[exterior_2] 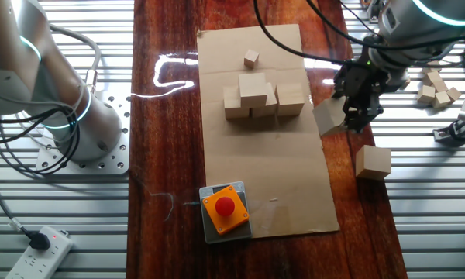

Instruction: Stack the blocks into a pyramid shape

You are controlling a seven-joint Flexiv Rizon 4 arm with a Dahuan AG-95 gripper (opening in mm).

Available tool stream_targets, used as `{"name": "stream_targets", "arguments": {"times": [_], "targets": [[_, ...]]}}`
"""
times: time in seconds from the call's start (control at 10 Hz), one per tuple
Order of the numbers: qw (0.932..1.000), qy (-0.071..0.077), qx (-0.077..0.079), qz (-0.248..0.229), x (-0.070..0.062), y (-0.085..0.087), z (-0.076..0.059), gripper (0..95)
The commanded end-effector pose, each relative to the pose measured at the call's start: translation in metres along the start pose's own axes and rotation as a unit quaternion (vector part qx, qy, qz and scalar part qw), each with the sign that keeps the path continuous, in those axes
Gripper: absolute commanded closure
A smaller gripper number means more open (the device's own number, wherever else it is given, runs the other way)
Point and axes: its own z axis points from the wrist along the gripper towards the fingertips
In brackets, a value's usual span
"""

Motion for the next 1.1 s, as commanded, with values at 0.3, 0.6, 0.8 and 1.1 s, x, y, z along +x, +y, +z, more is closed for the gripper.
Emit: {"name": "stream_targets", "arguments": {"times": [0.3,0.6,0.8,1.1], "targets": [[0.999,-0.002,0.006,-0.044,0.0015,-0.0005,0.0,95.0],[0.9959,-0.004,0.002,-0.09,0.0015,-0.0005,0.0,95.0],[0.9932,-0.003,0.002,-0.117,0.0015,-0.0005,0.0,95.0],[0.9914,-0.001,0.008,-0.131,0.0015,-0.0005,0.0,95.0]]}}
